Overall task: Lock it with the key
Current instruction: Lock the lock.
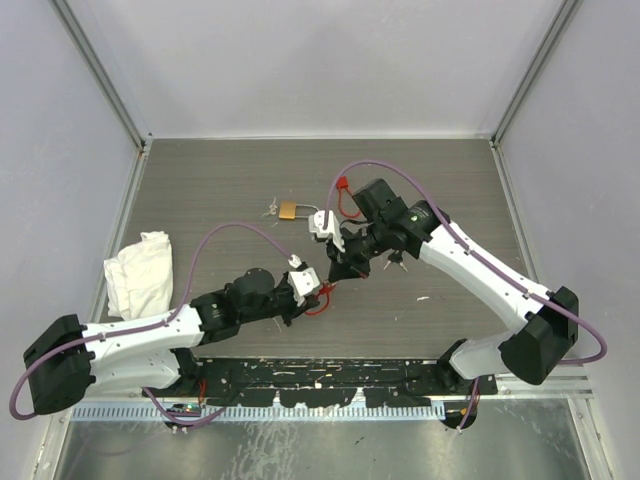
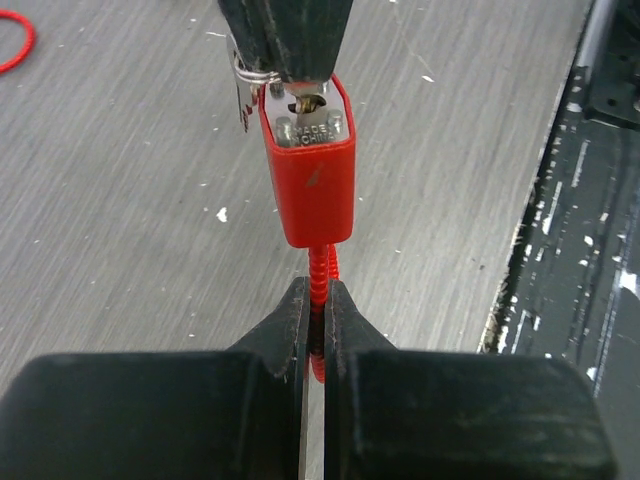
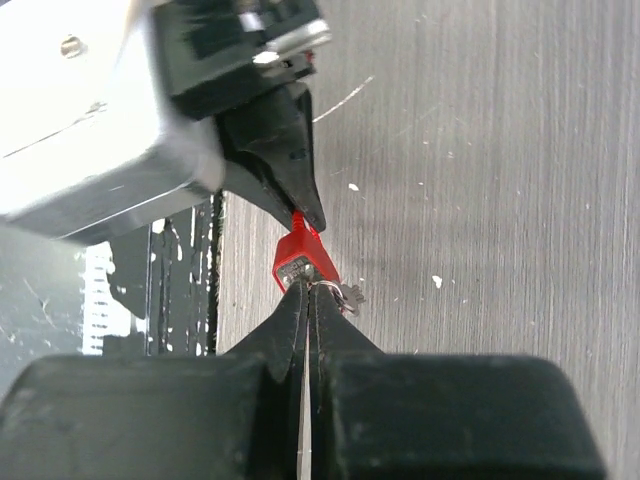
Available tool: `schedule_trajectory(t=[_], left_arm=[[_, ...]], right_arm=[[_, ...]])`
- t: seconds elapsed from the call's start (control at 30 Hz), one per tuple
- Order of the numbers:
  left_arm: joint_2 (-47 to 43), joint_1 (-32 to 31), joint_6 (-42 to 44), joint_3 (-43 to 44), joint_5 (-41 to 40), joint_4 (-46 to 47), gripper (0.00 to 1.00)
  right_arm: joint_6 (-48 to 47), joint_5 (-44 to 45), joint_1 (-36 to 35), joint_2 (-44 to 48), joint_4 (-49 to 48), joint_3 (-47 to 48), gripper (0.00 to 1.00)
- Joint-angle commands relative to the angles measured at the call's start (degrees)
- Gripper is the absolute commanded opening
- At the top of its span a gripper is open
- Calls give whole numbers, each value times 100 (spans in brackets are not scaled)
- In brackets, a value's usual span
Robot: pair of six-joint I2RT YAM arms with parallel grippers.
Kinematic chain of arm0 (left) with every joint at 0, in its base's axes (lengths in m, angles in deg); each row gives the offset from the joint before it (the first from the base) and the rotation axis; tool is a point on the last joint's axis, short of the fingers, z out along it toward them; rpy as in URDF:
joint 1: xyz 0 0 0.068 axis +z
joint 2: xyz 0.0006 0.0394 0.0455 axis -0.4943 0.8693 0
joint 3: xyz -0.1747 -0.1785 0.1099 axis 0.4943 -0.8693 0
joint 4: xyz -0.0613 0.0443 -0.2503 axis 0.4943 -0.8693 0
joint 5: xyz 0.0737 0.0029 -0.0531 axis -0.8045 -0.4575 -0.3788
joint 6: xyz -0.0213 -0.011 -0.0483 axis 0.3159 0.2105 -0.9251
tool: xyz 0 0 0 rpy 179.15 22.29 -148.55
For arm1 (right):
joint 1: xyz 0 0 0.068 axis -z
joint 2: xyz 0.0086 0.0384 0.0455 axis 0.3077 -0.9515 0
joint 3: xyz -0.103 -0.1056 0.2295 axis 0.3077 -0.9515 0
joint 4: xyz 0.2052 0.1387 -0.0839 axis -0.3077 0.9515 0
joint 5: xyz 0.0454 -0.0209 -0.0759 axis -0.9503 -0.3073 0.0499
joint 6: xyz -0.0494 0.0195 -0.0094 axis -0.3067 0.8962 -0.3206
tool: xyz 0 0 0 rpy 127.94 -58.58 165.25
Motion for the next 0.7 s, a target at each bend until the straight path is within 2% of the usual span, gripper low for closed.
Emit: schedule_trajectory(t=[0.0,0.2,0.27,0.33,0.4,0.47,0.57,0.67], left_arm=[[-169,84,54,243,755,178,0],[-19,337,-301,288,1801,273,0],[52,376,-350,359,2080,230,0],[125,378,-361,433,2212,88,0],[168,376,-346,484,2183,-30,0],[172,374,-335,491,2084,-101,0],[148,378,-377,480,2030,-94,0],[147,377,-412,500,2035,-75,0]], right_arm=[[-1725,-710,-27,311,663,289,1],[-3329,-1074,-27,618,1141,32,1],[-3603,-1051,-30,697,1134,-61,4],[-3555,-997,-29,732,1103,-47,18],[-3032,-862,-5,747,969,58,32],[-2709,-966,196,819,955,188,41],[-2595,-1587,742,1066,951,165,51],[-2410,-1690,840,1304,691,-188,56]])
